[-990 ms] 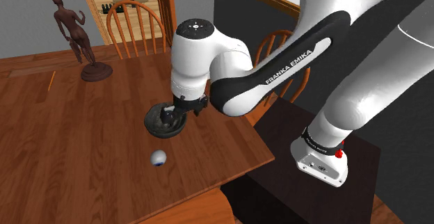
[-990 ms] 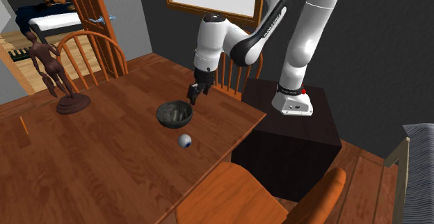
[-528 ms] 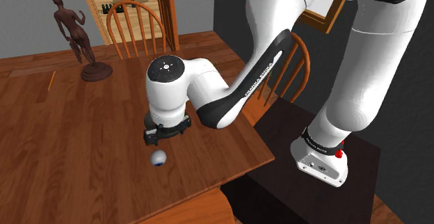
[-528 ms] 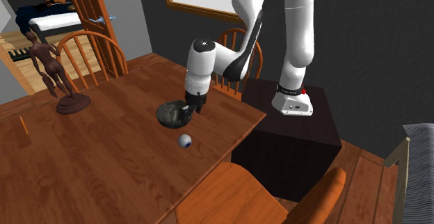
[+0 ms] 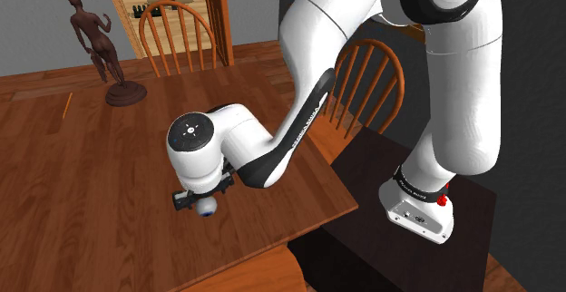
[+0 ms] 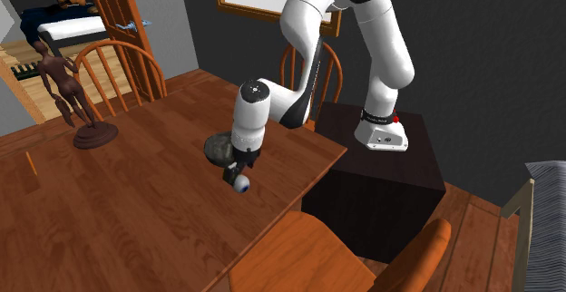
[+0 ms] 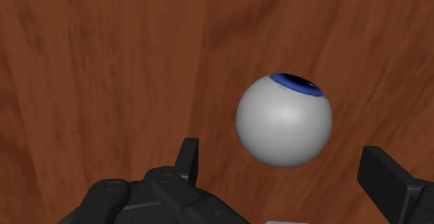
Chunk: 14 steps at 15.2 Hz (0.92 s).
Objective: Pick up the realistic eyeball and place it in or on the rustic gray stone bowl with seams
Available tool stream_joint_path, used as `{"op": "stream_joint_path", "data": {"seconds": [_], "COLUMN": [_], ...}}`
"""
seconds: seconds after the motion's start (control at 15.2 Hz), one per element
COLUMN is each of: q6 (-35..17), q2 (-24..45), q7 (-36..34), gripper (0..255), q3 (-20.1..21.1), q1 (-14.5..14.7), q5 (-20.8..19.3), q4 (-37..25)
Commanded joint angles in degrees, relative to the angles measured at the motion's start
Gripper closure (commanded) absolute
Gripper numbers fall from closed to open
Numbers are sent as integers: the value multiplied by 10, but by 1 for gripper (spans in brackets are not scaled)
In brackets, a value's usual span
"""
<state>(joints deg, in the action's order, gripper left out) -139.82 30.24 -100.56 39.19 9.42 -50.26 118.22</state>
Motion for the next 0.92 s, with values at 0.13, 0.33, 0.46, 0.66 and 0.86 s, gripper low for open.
{"op": "stream_joint_path", "data": {"seconds": [0.13,0.33,0.46,0.66,0.86], "q6": [-13,-17,-17,-17,-17], "q2": [30,40,40,40,40], "q7": [-16,-22,-22,-22,-22], "gripper": [0,0,0,0,255], "q3": [-23,-31,-31,-31,-31], "q1": [14,19,19,19,19], "q5": [-29,-39,-39,-39,-39], "q4": [-12,-16,-17,-17,-17]}}
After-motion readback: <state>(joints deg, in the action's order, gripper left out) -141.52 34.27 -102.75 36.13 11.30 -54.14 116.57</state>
